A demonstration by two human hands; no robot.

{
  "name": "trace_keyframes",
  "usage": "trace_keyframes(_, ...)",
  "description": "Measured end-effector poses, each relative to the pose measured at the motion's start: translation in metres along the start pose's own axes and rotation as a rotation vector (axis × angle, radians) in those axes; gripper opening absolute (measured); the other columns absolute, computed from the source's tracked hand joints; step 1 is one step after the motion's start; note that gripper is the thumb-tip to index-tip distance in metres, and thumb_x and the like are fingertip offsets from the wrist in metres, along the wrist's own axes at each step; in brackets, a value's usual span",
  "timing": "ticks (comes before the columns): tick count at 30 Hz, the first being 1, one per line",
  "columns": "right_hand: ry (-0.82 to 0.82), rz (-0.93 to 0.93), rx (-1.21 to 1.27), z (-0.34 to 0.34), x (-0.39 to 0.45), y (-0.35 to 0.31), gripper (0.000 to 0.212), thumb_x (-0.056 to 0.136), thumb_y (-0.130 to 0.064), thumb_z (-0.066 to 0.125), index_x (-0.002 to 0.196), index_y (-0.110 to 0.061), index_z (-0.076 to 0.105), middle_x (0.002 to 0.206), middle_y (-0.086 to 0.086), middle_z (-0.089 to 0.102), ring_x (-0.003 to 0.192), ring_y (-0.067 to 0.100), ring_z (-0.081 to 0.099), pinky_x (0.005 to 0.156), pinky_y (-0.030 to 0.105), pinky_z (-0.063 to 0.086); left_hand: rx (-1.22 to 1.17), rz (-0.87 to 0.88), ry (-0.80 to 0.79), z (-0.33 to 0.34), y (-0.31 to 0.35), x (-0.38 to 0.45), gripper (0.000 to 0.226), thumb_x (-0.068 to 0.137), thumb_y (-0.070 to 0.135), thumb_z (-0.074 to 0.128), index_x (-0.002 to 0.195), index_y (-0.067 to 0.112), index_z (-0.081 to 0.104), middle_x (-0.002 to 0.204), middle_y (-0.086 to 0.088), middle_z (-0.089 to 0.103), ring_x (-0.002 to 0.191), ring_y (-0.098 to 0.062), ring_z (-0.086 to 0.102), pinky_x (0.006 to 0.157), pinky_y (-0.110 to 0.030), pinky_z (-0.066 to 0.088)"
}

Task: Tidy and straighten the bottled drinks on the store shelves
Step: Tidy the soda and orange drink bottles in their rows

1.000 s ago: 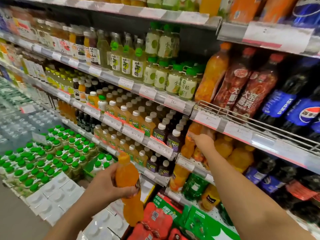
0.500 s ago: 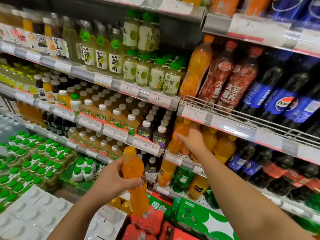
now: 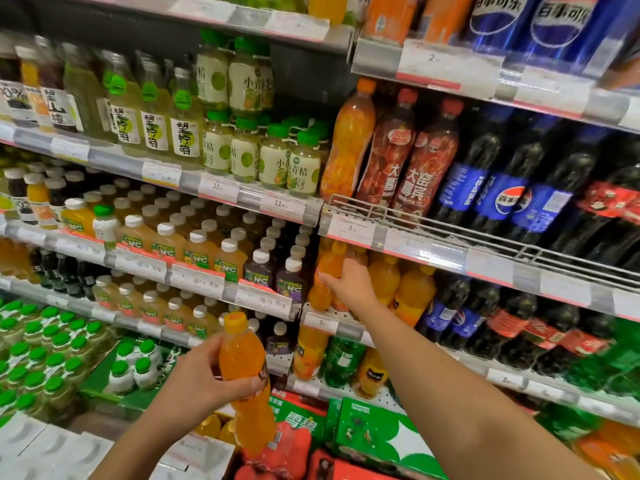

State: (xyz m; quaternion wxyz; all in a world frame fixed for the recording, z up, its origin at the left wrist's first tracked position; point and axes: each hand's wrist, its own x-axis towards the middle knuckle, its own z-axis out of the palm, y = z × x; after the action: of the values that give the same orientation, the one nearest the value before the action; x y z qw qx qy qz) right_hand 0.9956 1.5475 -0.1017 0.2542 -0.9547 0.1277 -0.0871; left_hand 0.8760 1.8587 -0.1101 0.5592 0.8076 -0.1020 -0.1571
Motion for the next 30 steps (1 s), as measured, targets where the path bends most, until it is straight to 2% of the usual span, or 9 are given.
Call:
trace_keyframes(6, 0.043, -0.035, -0.034, 0.006, -0.010, 0.003, 0.048, 0.093, -0.053, 0.069, 0.106, -0.013, 0.048, 0.100, 0.007, 0.064, 0.092, 0.027, 0.065, 0.074, 0.043, 0.055, 0.014, 0.014, -0.004, 0.004, -0.007, -0.002, 0.053, 0.069, 0.029, 0.091, 0.112, 0.035, 0.061, 0.095, 0.020, 0.075, 0.079, -0.007, 0.073, 0.063, -0.026, 0.056)
trace_keyframes(10, 0.107, -0.105, 0.092, 0.014, -0.025, 0.014, 0.057, 0.090, -0.049, 0.074, 0.129, -0.017, 0.047, 0.114, 0.003, 0.067, 0.099, 0.023, 0.064, 0.083, 0.039, 0.054, 0.005, 0.004, -0.019, 0.003, -0.015, -0.002, 0.058, 0.067, 0.034, 0.094, 0.116, 0.036, 0.061, 0.098, 0.016, 0.076, 0.086, -0.010, 0.074, 0.075, -0.038, 0.062)
trace_keyframes(15, 0.146, -0.119, 0.171, 0.020, -0.035, 0.020, 0.053, 0.088, -0.048, 0.077, 0.124, -0.028, 0.045, 0.104, -0.005, 0.068, 0.094, 0.019, 0.067, 0.081, 0.035, 0.054, 0.014, 0.030, -0.021, 0.003, -0.018, 0.000, 0.056, 0.067, 0.036, 0.093, 0.114, 0.035, 0.063, 0.098, 0.015, 0.077, 0.087, -0.008, 0.074, 0.082, -0.038, 0.060)
trace_keyframes(21, 0.122, -0.107, 0.177, 0.015, -0.035, 0.016, 0.054, 0.088, -0.042, 0.079, 0.126, -0.026, 0.044, 0.105, -0.007, 0.064, 0.095, 0.017, 0.062, 0.082, 0.033, 0.050, 0.023, 0.064, -0.030, 0.005, -0.013, 0.004, 0.058, 0.069, 0.040, 0.091, 0.117, 0.044, 0.059, 0.101, 0.023, 0.074, 0.091, -0.005, 0.072, 0.081, -0.034, 0.060)
trace_keyframes(27, 0.118, -0.091, 0.191, 0.016, -0.037, 0.016, 0.053, 0.088, -0.042, 0.079, 0.125, -0.029, 0.043, 0.099, -0.012, 0.063, 0.094, 0.017, 0.065, 0.081, 0.033, 0.052, 0.031, 0.073, -0.044, 0.006, -0.012, 0.007, 0.057, 0.068, 0.039, 0.092, 0.116, 0.040, 0.061, 0.102, 0.018, 0.075, 0.093, -0.009, 0.073, 0.082, -0.035, 0.060)
trace_keyframes(30, 0.106, -0.075, 0.187, 0.014, -0.037, 0.014, 0.055, 0.089, -0.043, 0.078, 0.129, -0.025, 0.045, 0.103, -0.009, 0.063, 0.095, 0.017, 0.064, 0.083, 0.035, 0.054, 0.048, 0.073, -0.050, 0.007, -0.011, 0.009, 0.056, 0.068, 0.038, 0.092, 0.114, 0.040, 0.061, 0.101, 0.022, 0.074, 0.092, -0.007, 0.073, 0.081, -0.034, 0.060)
